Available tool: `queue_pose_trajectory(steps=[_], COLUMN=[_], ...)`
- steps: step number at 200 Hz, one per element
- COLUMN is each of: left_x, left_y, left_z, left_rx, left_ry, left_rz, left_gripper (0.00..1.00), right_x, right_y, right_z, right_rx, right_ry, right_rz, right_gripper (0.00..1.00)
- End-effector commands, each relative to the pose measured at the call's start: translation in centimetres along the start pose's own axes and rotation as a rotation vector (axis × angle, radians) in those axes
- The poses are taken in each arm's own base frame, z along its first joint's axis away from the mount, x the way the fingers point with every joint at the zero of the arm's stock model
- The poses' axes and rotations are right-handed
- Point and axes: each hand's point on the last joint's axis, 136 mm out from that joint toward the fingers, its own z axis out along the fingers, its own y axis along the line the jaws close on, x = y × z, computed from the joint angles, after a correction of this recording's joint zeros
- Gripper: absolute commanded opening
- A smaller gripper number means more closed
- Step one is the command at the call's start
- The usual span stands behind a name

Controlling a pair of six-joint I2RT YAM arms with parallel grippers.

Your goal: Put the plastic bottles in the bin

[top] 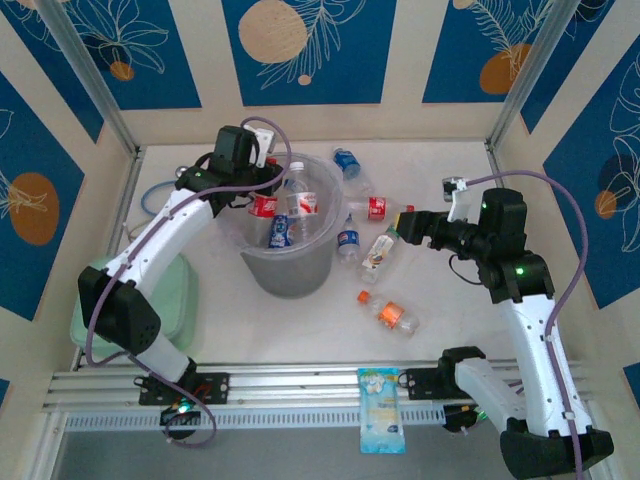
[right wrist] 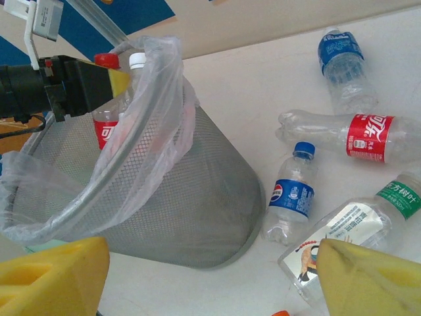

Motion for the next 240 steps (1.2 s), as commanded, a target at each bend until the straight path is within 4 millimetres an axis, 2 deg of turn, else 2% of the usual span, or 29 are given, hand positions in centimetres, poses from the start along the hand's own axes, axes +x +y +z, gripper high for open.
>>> queue_pose_trajectory(steps=[1, 7, 26, 63, 90, 102, 127, 162, 180, 240], left_x=[10.7, 10.3, 8.0, 2.7, 0.6, 0.1, -0.3, 0.8, 1.7, 6.6], left_y=[0.9, 0.8, 0.6, 0.1, -0.1, 0.0, 0.0, -0.5, -0.7, -0.5], left_z=[3.1, 2.9, 1.5, -2.5, -4.7, -5.2, -5.6, -3.9, -3.0, -0.8], left_rx=[-0.027, -0.026, -0.028, -0.038, -0.048, -0.056, -0.064, -0.048, -0.050, -0.060], left_ry=[0.377, 0.371, 0.320, 0.208, 0.157, 0.142, 0.122, 0.147, 0.169, 0.241], left_rz=[-0.041, -0.038, -0.012, 0.053, 0.086, 0.101, 0.114, 0.128, 0.133, 0.098], left_gripper=[0.00, 0.00, 0.10, 0.42, 0.58, 0.61, 0.60, 0.39, 0.31, 0.25], right_x=[-0.3, -0.3, -0.3, -0.5, -0.5, -0.5, -0.3, -0.3, -0.3, 0.5], right_y=[0.7, 0.6, 0.6, 0.3, 0.0, -0.2, -0.4, -0.4, -0.4, -1.4], right_z=[-0.3, -0.3, -0.4, -0.3, -0.1, 0.0, 0.2, 0.5, 0.5, 1.1], right_rx=[-0.024, -0.021, -0.015, -0.003, 0.013, 0.020, 0.025, 0.013, 0.011, 0.040], right_ry=[-0.008, -0.006, -0.006, -0.010, -0.004, 0.004, 0.018, 0.018, 0.020, 0.046], right_rz=[-0.002, -0.001, -0.004, 0.002, 0.013, 0.018, 0.031, 0.048, 0.052, 0.073], right_gripper=[0.82, 0.82, 0.83, 0.83, 0.83, 0.83, 0.83, 0.83, 0.83, 0.83])
